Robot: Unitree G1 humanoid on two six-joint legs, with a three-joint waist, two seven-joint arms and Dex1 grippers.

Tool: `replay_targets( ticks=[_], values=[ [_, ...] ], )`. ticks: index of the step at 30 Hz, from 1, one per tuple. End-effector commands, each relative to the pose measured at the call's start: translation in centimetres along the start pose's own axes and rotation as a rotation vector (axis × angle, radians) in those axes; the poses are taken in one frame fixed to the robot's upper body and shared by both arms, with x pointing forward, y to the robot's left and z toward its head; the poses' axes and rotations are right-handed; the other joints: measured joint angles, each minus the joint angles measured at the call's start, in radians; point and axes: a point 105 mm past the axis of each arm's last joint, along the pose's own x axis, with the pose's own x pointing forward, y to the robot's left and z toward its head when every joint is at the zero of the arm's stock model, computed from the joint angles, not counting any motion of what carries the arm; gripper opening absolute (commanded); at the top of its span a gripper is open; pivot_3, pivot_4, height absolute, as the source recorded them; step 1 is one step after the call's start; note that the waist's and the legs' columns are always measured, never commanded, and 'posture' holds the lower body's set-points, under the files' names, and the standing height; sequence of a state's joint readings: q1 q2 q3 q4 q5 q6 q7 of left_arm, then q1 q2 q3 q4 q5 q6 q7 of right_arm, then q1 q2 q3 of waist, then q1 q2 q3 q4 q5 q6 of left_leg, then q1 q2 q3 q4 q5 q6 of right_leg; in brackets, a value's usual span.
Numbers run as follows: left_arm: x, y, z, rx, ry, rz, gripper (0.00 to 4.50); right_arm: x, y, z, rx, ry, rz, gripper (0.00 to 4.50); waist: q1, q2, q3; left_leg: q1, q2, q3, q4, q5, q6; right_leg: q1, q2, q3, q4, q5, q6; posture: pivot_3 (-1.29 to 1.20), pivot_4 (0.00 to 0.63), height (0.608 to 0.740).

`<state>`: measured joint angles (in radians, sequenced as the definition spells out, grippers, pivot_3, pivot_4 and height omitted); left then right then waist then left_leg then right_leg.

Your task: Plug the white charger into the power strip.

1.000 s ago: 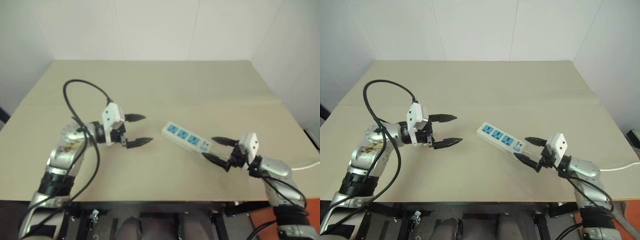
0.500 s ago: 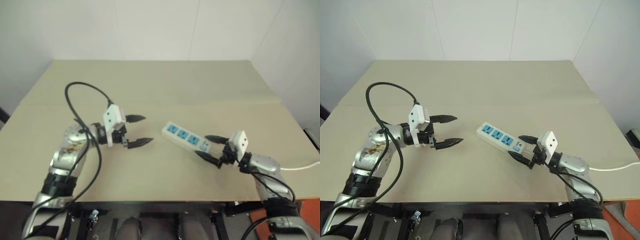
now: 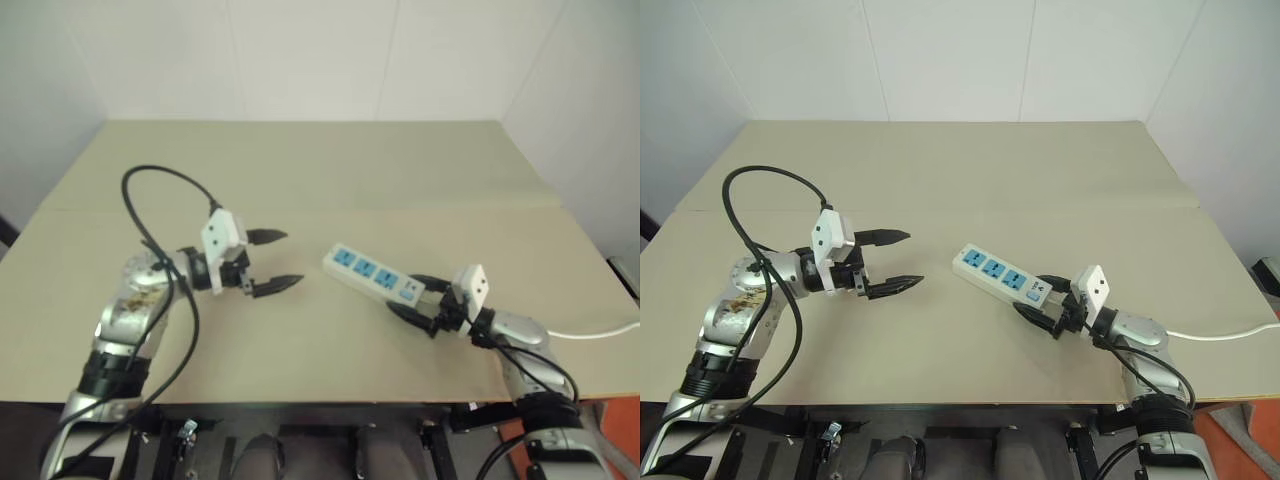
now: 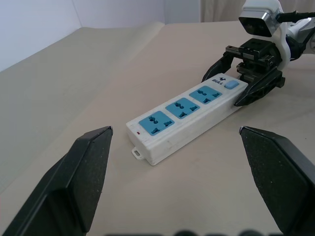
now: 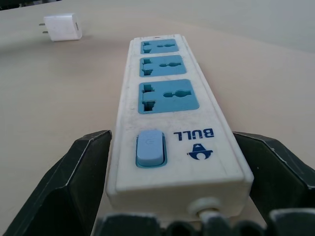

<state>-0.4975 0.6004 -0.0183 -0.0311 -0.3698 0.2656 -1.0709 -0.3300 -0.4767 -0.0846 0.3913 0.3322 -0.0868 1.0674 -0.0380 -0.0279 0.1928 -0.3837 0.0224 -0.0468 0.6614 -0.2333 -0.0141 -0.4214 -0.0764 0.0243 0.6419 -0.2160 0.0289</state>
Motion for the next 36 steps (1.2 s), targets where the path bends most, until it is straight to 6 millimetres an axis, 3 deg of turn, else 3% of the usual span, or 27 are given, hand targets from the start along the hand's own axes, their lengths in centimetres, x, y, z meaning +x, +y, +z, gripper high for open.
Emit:
replay_targets(
  ticks=[1,6,12,22,25,29,36],
  values=[
    [-0.3,0.2,1.4,0.034,-0.038,0.011,4.50,0.1,-0.3,0.9,-0.021,-0.042,-0.010,4.45,0.000,0.000,0.000,0.000,0.000,0.000,0.000,0.000,0.000,0.000,0.000,0.000,0.000,0.000,0.000,0.00,0.150,0.740],
    [-0.2,0.3,1.2,0.036,-0.028,0.012,4.50,0.2,-0.3,0.9,-0.016,-0.048,-0.004,3.45,-0.002,0.000,0.000,0.000,0.000,0.000,0.000,0.000,0.000,0.000,0.000,0.000,0.000,0.000,0.000,0.00,0.150,0.740],
    [-0.3,1.0,1.8,0.006,-0.045,0.067,4.50,0.1,0.2,0.9,-0.045,-0.038,0.033,3.45,-0.002,0.000,0.000,0.000,0.000,0.000,0.000,0.000,0.000,0.000,0.000,0.000,0.000,0.000,0.000,0.00,0.150,0.740],
    [0.2,5.4,1.4,0.063,0.175,0.370,4.50,1.8,2.6,2.3,-0.188,0.051,0.376,3.45,-0.007,0.000,0.000,0.001,0.000,0.000,0.000,0.000,0.000,0.000,0.001,0.000,0.000,0.000,0.000,0.00,0.150,0.740],
    [0.6,6.6,1.6,-0.039,0.271,0.400,4.50,3.0,3.1,2.6,-0.183,0.117,0.454,3.45,-0.006,0.000,0.000,0.000,0.000,-0.001,0.000,0.000,0.000,0.000,0.001,0.000,0.000,0.000,0.000,0.00,0.150,0.740],
    [0.2,8.1,0.9,-0.291,0.529,0.419,4.50,5.0,4.0,2.4,-0.141,0.221,0.501,3.45,-0.009,0.000,0.000,-0.001,-0.001,-0.002,0.001,0.000,0.000,0.000,0.000,-0.001,0.001,0.000,0.001,0.00,0.150,0.740],
    [-1.6,8.8,1.6,-0.476,0.731,0.406,4.50,5.7,5.1,1.2,-0.124,0.260,0.512,3.45,-0.023,0.000,0.000,-0.001,-0.002,-0.003,0.000,0.000,0.000,-0.002,0.000,0.000,0.003,-0.003,0.004,0.00,0.150,0.740]
  ],
)
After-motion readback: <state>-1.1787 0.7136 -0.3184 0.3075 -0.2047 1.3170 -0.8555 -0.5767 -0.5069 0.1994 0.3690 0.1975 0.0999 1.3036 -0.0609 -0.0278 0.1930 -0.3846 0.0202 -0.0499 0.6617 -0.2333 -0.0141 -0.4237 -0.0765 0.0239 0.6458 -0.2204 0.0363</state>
